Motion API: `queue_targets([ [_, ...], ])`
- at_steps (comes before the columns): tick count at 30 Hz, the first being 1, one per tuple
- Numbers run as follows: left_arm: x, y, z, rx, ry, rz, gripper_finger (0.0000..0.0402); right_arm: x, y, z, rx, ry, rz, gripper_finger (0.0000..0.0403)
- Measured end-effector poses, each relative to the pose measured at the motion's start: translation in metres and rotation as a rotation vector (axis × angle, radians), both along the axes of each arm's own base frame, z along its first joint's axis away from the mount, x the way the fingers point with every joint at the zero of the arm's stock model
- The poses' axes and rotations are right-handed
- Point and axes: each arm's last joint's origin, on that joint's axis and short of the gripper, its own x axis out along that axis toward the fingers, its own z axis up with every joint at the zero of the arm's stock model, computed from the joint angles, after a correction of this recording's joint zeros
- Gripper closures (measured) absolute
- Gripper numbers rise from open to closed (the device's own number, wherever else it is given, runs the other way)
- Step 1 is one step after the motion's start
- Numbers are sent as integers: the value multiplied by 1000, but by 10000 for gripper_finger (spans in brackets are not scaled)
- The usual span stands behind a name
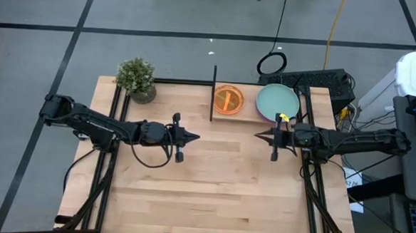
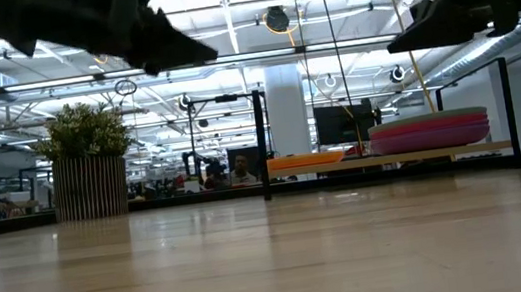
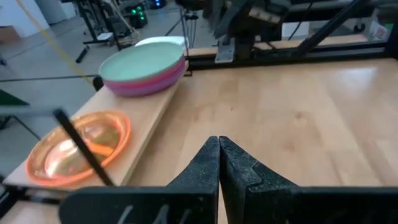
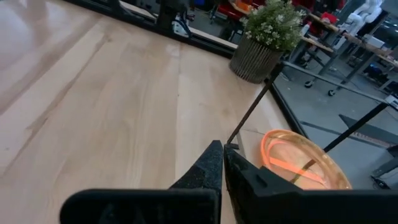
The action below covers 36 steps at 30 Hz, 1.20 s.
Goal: Place and stack plates onto a shelf
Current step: Return to Home Position
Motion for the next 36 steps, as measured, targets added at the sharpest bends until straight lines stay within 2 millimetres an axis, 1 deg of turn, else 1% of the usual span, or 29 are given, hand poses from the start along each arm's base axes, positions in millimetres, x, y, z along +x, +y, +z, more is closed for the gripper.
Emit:
queue_targets([
  [3,-8,3,-9,0,-5,9,400,-3,1,-5,10,-2,24,403],
  [6,-18,5,-14,5,-19,11,400,-6,1,-10,25,-1,28,403],
  [8,-23,6,-13,12,-45,1,400,-8,1,-14,28,-2,34,403],
  [13,-45,11,-11,1,-89,-33,400,-12,1,-16,28,-19,36,403],
  [18,-68,15,-17,-10,-104,-50,400,-16,1,-21,24,-26,37,403],
  [22,-83,15,-21,-18,-131,-49,400,-18,1,-23,23,-41,37,403],
  [29,-105,17,-30,-22,-176,-39,400,-22,1,-20,21,-78,40,403],
  [36,-120,18,-36,-63,-213,-13,400,-24,1,-20,27,-78,39,403],
])
